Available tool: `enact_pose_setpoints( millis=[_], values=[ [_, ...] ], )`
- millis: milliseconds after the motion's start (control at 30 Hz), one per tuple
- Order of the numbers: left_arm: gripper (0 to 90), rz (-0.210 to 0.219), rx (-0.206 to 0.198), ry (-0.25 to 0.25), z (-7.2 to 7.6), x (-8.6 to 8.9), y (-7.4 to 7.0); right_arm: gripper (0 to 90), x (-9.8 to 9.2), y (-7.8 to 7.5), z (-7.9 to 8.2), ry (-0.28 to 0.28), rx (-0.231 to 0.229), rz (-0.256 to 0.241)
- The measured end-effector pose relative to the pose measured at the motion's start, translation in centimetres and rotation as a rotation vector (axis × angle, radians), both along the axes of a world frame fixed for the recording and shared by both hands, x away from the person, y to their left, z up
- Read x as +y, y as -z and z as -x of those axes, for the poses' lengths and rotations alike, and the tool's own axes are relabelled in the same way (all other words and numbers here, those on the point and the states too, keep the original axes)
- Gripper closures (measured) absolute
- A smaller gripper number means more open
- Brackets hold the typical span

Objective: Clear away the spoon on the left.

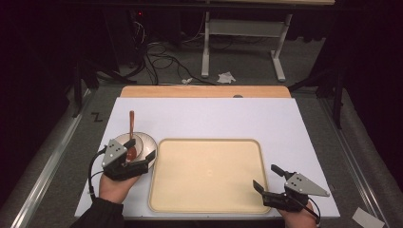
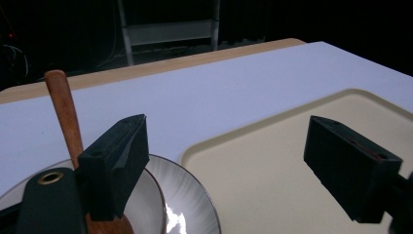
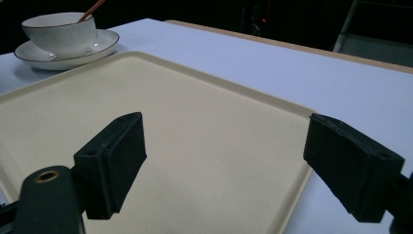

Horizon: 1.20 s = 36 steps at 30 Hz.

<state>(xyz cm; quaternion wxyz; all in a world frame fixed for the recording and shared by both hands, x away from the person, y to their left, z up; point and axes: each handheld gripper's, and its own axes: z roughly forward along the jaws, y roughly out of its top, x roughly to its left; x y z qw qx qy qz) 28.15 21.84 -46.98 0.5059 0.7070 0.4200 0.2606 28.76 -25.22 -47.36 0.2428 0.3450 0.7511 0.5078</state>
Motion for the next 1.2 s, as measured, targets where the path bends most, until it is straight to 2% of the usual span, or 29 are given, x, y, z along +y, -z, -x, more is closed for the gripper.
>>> enact_pose_setpoints(
  millis=[33,100,167,267,333,400,433,600,733,867,900,933,967,1000,1067,1100,1133,1200],
  values=[
    [17.2,-0.009,-0.002,-0.001,-0.1,0.2,-0.2,16.8,0.0,0.0,0.0,0.003,0.002,-0.001],
    [17.5,-0.004,0.000,-0.007,-0.4,0.5,-0.5,16.8,-0.1,0.0,0.0,0.004,0.001,-0.001],
    [17.7,0.012,-0.015,-0.008,-1.1,0.8,-1.1,16.9,0.0,0.0,0.0,0.003,0.001,-0.001],
    [17.9,0.011,-0.007,-0.011,-2.0,0.9,-1.7,16.8,0.0,0.0,0.0,-0.001,-0.001,0.001],
    [18.3,0.011,-0.005,-0.024,-2.3,1.0,-1.9,16.9,0.0,0.0,0.0,0.003,0.000,0.001],
    [19.6,0.025,0.004,-0.051,-3.5,1.4,-2.5,16.8,0.0,0.0,0.0,0.004,0.000,0.001],
    [20.1,0.025,0.004,-0.051,-3.5,1.4,-2.5,16.8,0.0,0.0,0.0,0.004,0.000,0.001],
    [21.9,0.001,0.004,-0.082,-5.3,2.1,-3.6,16.8,-0.1,0.0,0.0,0.004,0.000,0.000],
    [26.1,0.000,0.010,-0.105,-6.7,2.5,-4.2,16.8,-0.1,0.0,0.1,0.001,-0.002,-0.001],
    [32.5,-0.009,0.028,-0.128,-8.5,2.9,-4.6,16.8,-0.1,-0.1,0.1,0.001,-0.002,0.000],
    [34.1,-0.009,0.028,-0.128,-8.5,2.9,-4.6,16.8,-0.1,-0.1,0.1,0.000,-0.002,0.000],
    [37.0,-0.016,0.047,-0.133,-9.3,3.0,-4.8,16.8,-0.1,-0.1,0.1,0.001,-0.002,0.000],
    [40.5,-0.016,0.047,-0.133,-9.3,3.0,-4.8,16.8,-0.1,-0.1,0.1,0.000,-0.002,0.000],
    [45.2,-0.018,0.053,-0.145,-10.1,3.1,-4.9,16.8,-0.1,-0.1,0.1,0.000,-0.002,0.000],
    [56.7,-0.014,0.060,-0.147,-10.6,3.2,-5.0,16.8,-0.1,-0.1,0.1,-0.001,-0.004,0.000],
    [56.7,-0.011,0.067,-0.148,-11.0,3.2,-5.0,16.8,-0.1,-0.1,0.1,-0.001,-0.004,0.000],
    [63.7,-0.025,0.078,-0.155,-11.7,3.2,-5.1,16.9,-0.1,-0.1,0.1,0.000,-0.004,0.000],
    [70.7,-0.040,0.088,-0.160,-12.5,3.3,-5.1,16.8,-0.1,-0.1,0.1,0.000,-0.003,0.000]
  ],
)
